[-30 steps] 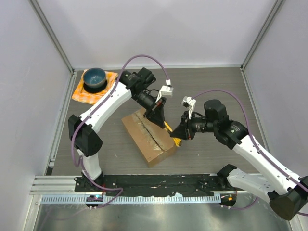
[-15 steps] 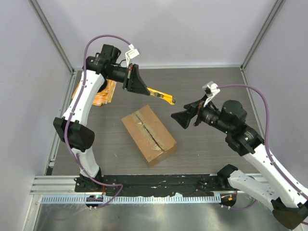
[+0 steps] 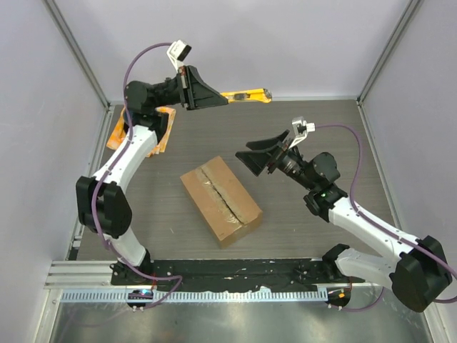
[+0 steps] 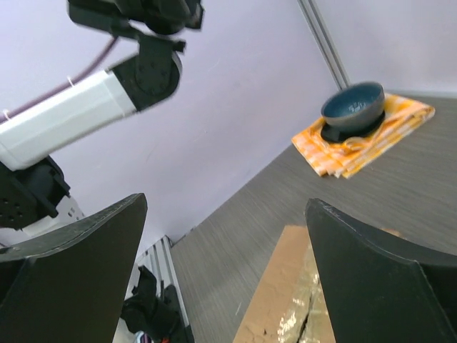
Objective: Unpack the express box
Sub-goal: Adjust the knife.
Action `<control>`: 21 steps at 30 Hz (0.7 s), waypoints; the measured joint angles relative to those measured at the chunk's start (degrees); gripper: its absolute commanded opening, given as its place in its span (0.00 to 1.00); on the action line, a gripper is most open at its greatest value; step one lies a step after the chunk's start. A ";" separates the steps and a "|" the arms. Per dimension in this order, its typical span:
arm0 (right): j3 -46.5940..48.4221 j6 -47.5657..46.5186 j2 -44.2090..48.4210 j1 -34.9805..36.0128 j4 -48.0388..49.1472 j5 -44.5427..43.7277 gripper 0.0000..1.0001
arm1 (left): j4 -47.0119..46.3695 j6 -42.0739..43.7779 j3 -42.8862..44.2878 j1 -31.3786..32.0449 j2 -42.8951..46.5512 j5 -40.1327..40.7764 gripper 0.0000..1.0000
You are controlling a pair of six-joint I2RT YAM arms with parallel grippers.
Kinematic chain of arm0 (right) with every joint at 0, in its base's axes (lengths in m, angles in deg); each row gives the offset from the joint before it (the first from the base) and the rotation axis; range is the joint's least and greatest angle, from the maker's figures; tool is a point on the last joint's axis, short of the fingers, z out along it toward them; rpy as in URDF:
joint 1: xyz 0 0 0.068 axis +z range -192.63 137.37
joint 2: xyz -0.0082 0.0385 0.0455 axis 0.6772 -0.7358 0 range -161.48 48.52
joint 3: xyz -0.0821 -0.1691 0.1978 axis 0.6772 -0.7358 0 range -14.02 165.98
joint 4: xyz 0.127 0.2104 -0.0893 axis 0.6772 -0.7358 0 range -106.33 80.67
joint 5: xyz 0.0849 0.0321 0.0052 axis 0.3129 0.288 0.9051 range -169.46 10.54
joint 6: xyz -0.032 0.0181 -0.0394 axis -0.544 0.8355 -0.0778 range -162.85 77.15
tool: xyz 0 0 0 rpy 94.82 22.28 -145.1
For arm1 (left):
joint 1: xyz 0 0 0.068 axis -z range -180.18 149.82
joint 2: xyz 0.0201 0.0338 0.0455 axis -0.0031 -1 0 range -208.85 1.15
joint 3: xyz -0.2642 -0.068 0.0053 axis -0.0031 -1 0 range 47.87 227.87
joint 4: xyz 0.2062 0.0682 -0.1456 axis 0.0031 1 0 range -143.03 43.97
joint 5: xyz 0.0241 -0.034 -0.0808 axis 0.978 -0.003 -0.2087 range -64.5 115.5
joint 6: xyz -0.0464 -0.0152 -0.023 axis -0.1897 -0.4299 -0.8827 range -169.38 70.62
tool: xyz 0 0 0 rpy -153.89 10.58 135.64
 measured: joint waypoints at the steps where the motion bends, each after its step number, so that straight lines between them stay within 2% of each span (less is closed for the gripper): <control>1: 0.00 0.37 -0.98 0.00 2.21 -0.02 1.00 | -2.71 -2.03 -1.95 0.00 0.50 0.59 0.00; 5: 2.60 0.28 -4.04 0.00 8.72 -0.02 1.00 | -4.42 -3.74 -8.35 0.26 3.65 2.54 0.00; 12: 11.37 -2.23 -8.44 0.02 13.66 -0.81 0.93 | -4.57 -2.62 -11.72 1.75 8.52 3.82 0.00; 15: 13.25 -2.58 -9.97 0.04 15.43 -1.40 0.87 | -3.98 -0.76 -13.18 2.43 9.90 3.82 0.00; 21: 16.98 -1.09 -14.86 0.04 18.49 -0.42 0.63 | 0.13 3.78 -14.34 2.99 10.27 3.76 0.00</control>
